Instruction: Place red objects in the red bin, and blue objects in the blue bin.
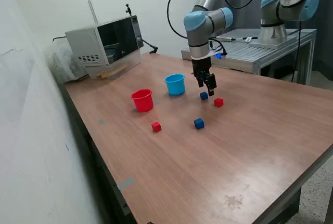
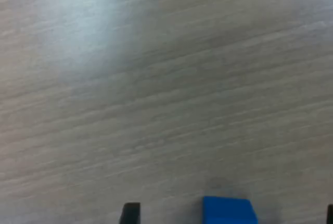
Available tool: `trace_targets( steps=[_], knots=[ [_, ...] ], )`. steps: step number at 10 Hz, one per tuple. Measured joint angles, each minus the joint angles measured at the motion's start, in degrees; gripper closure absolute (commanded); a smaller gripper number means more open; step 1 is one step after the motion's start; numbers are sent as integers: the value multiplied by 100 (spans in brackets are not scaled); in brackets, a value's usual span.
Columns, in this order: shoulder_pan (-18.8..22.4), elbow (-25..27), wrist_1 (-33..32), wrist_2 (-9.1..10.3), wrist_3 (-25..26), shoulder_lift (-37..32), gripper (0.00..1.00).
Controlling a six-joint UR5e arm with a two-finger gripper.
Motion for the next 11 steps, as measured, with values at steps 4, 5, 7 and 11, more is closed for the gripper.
trace_targets(
  steps=[4,5,7,11],
  knots=[
    [-19,-2,-1,9,-428,28,0],
    [-19,-5,-2,21,-557,39,100],
    [-19,-24,-2,43,-711,112,100],
    [20,-78,-2,59,-769,185,100]
  ],
)
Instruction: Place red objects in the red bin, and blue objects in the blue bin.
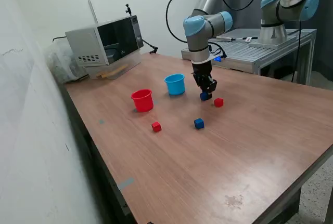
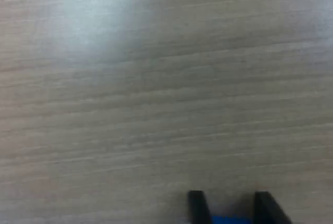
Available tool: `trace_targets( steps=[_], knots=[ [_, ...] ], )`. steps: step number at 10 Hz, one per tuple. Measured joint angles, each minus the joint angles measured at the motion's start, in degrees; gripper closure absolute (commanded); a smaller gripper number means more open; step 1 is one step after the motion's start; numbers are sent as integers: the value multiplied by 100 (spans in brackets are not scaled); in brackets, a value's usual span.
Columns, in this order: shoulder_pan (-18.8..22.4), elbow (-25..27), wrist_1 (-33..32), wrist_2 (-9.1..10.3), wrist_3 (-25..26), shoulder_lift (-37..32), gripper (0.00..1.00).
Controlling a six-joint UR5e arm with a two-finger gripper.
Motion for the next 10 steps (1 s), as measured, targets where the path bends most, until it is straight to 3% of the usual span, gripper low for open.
trace_targets(
  steps=[4,8,10],
  knots=[
    [31,-177,57,-5,-126,-114,100],
    [11,-217,402,-9,-318,-988,100],
    [-264,-215,445,-14,-426,-1136,100]
  ],
)
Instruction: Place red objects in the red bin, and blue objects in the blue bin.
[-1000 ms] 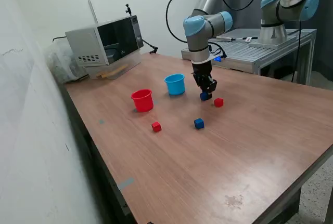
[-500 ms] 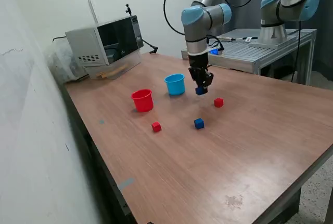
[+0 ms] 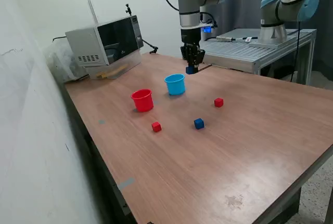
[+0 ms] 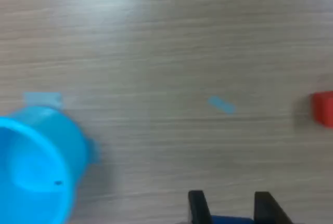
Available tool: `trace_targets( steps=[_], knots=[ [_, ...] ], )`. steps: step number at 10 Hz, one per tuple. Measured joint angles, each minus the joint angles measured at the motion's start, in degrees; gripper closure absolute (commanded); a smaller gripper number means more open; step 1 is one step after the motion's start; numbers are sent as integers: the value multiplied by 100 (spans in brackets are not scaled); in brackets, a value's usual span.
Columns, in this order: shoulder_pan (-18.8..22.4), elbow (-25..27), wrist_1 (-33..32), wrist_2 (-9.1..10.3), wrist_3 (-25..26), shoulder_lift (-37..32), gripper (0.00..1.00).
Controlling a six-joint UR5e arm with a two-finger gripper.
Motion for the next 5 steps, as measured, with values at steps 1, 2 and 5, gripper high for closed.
trace_targets(
  steps=[1,2,5],
  knots=[
    [-217,2,6,-1,-23,-15,100],
    [-435,4,9,-1,-34,-18,100],
    [-922,11,12,-2,-79,16,100]
  ],
)
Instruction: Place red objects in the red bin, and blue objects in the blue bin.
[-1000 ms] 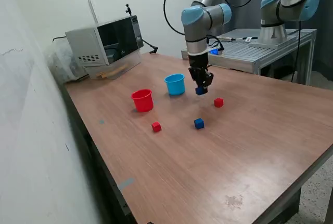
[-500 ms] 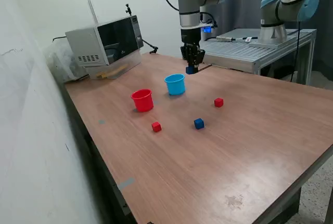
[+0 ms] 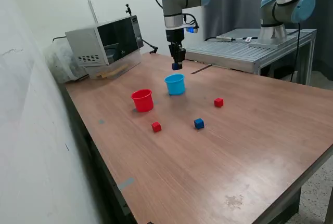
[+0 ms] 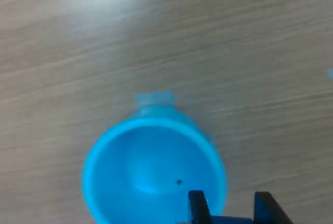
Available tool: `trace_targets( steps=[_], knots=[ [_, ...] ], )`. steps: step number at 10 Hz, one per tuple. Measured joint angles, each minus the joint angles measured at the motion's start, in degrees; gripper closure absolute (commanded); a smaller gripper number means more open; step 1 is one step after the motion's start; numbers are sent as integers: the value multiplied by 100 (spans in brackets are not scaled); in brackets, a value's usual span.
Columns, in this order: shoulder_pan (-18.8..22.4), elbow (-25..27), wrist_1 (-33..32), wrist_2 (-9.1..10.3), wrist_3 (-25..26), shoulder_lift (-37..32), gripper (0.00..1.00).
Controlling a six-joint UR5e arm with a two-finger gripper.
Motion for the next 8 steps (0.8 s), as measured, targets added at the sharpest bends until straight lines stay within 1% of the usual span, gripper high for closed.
trace_targets(
  steps=[1,2,8],
  knots=[
    [-62,1,0,0,-12,25,100],
    [-95,2,0,-2,-19,45,0],
    [-86,69,-1,0,-30,-15,0]
  ],
)
